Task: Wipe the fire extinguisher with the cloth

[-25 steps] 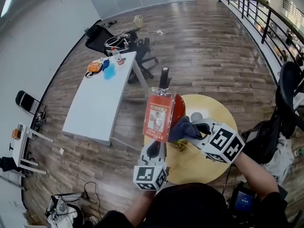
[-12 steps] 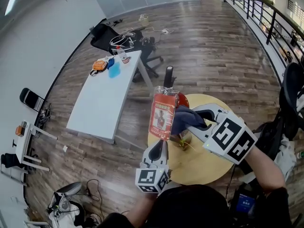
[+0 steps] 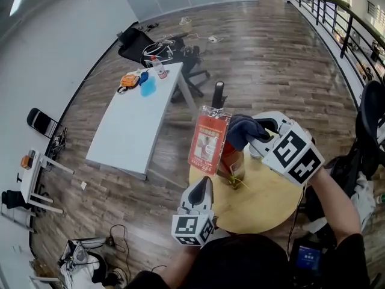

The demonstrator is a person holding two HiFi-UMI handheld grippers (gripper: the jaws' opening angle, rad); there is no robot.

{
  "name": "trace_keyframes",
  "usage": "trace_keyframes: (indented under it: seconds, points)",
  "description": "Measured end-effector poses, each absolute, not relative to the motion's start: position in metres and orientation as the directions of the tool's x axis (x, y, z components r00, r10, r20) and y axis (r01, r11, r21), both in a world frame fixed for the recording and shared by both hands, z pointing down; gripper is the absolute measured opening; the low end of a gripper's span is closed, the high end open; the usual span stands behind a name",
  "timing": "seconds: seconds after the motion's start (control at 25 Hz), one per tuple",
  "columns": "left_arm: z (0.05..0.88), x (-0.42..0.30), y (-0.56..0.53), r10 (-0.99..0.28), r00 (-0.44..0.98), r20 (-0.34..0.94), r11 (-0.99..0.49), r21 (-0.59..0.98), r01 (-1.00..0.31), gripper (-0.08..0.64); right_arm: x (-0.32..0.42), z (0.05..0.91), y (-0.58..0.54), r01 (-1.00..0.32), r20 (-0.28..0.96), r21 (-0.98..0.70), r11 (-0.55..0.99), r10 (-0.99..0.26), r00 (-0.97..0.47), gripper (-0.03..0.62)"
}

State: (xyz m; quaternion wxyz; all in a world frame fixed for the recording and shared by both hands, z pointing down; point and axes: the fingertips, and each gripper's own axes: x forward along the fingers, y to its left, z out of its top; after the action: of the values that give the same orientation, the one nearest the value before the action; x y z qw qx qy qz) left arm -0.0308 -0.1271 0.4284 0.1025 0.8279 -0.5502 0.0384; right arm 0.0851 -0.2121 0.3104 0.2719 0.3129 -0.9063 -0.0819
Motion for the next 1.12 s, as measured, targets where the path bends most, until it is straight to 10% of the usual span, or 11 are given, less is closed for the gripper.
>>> trace_keyframes:
  seconds: [0.36,0.88,1.12]
  points:
    - [0.437,-0.02,-0.13,-0.891,0.407,0.203,-0.389,0.125,-0.913,0.024,0.083,0.346,-0.175,-0.511,0.416,0.249,0.823,-0.567,-0.711,0.106]
    - [0.453,-0.018,-0.129,-0.882,0.402,0.248,-0.378,0.137,-0.915,0.025,0.083,0.603,-0.171,-0.524,0.788,-0.069,0.849,-0.276,-0.55,0.107]
    - [0.449,-0.024,-0.128,-0.891,0.392,0.232,-0.367,0.144,-0.919,0.025,0.095,0.549,-0.178,-0.541,0.725,-0.06,0.839,-0.336,-0.601,0.106]
